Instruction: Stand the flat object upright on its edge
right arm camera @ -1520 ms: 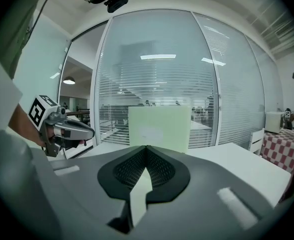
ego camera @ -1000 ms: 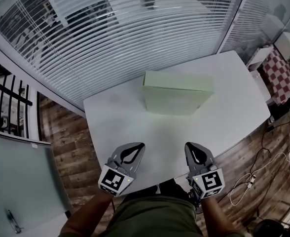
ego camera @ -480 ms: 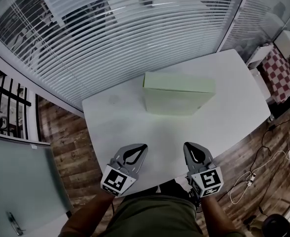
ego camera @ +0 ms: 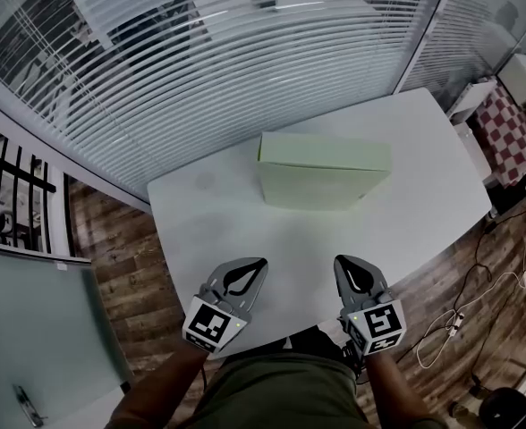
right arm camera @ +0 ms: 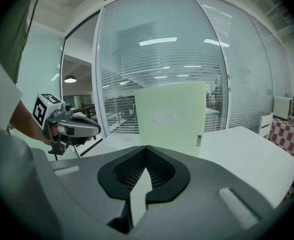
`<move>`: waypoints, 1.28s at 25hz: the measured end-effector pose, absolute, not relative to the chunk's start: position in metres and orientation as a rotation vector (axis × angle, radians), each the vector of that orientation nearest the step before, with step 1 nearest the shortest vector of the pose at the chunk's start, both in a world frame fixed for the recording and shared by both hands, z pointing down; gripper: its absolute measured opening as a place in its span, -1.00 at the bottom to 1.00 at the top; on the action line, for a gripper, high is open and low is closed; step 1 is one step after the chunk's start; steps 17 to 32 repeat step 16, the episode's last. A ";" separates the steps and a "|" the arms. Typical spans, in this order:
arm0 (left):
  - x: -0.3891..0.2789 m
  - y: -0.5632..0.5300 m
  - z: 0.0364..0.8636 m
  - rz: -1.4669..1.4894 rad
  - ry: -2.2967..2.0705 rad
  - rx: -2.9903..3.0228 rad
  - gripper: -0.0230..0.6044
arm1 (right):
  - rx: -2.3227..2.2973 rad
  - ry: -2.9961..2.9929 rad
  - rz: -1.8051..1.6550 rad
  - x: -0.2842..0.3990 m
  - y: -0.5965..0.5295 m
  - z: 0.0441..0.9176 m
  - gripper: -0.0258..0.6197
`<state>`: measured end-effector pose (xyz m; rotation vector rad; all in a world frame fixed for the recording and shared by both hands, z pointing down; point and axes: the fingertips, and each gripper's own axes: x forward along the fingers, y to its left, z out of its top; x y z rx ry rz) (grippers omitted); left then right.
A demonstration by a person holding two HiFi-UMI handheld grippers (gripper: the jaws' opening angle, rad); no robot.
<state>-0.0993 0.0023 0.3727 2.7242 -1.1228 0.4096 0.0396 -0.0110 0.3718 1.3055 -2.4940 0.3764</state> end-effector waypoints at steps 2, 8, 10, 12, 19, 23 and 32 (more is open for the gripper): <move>-0.099 -0.001 0.373 0.410 -1.126 2.721 -0.93 | 1.304 -2.491 0.383 0.040 -0.014 0.373 -0.89; -0.101 -0.005 0.372 0.416 -1.126 2.713 -0.93 | 1.303 -2.497 0.374 0.036 -0.017 0.371 -0.89; -0.102 -0.006 0.374 0.413 -1.126 2.706 -0.93 | 1.302 -2.494 0.378 0.036 -0.019 0.371 -0.89; -0.102 -0.010 0.369 0.411 -1.124 2.707 -0.93 | 1.302 -2.494 0.379 0.034 -0.022 0.371 -0.89; -0.104 -0.017 0.367 0.407 -1.127 2.707 -0.93 | 1.310 -2.478 0.384 0.033 -0.027 0.370 -0.89; -0.104 -0.017 0.367 0.407 -1.127 2.707 -0.93 | 1.310 -2.478 0.384 0.033 -0.027 0.370 -0.89; -0.104 -0.017 0.367 0.407 -1.127 2.707 -0.93 | 1.310 -2.478 0.384 0.033 -0.027 0.370 -0.89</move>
